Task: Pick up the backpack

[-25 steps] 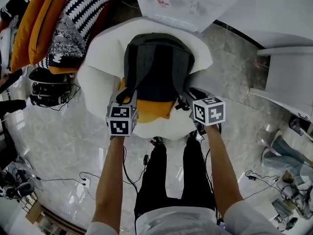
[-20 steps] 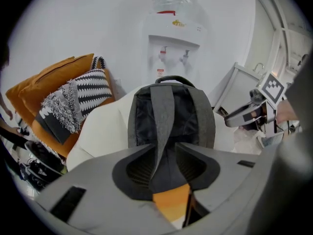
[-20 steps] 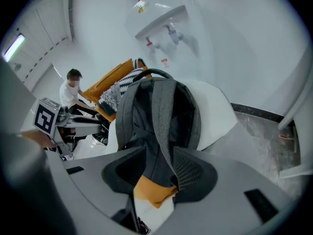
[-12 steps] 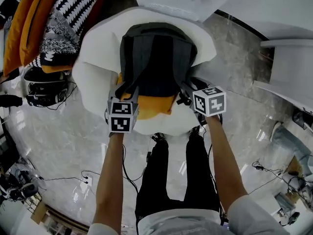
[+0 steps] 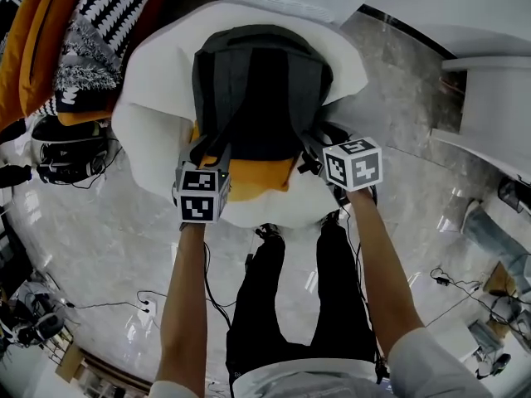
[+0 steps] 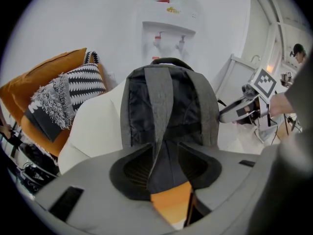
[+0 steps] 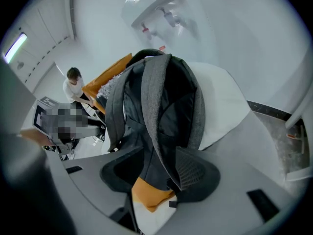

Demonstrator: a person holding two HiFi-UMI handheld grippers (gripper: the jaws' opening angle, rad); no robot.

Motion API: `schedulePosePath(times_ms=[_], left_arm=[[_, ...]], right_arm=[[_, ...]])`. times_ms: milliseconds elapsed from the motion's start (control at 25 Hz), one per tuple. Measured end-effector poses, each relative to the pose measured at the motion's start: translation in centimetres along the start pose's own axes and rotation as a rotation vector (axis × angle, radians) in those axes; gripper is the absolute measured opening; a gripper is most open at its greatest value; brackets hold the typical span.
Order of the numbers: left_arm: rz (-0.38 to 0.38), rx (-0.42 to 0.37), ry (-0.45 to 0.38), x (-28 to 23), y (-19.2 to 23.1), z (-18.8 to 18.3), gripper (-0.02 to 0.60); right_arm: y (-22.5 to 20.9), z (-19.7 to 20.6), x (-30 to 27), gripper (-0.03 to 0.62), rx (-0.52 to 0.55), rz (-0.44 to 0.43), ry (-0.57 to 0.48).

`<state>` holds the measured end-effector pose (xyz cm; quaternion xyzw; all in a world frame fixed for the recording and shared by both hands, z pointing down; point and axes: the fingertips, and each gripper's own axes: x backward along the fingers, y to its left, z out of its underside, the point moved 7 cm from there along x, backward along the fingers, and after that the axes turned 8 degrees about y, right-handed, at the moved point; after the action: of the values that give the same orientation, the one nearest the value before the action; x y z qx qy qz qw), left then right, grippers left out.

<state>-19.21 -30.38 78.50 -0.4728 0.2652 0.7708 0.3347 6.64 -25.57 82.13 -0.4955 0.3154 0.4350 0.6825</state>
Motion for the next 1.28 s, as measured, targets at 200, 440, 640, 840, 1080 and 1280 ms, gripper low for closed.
schedulePosePath(times_ms=[200, 440, 640, 840, 1080, 1280], left_arm=[[-0.027, -0.026, 0.014, -0.8, 0.0, 0.0, 0.184], [-0.034, -0.025, 0.008, -1.8, 0.3, 0.0, 0.184], [-0.016, 0.001, -0.001, -2.9, 0.7, 0.1, 0.184], [-0.007, 0.004, -0.003, -4.0, 0.8, 0.2, 0.184], [0.01, 0.012, -0.012, -5.6, 1.2, -0.1, 0.184], [0.029, 0.021, -0.02, -6.8, 1.0, -0.6, 0.183]], right_arm=[[0.0, -0.3, -0.8, 0.181, -0.022, -0.03, -0.015], [-0.1, -0.5, -1.9, 0.181, -0.015, -0.036, -0.016], [0.1, -0.7, -2.9, 0.181, 0.003, -0.063, -0.013], [0.6, -0.8, -3.8, 0.181, 0.022, -0.092, -0.027], [0.4, -1.0, -4.7, 0.181, 0.024, -0.102, -0.05], [0.4, -1.4, -5.1, 0.181, 0.021, -0.109, -0.065]])
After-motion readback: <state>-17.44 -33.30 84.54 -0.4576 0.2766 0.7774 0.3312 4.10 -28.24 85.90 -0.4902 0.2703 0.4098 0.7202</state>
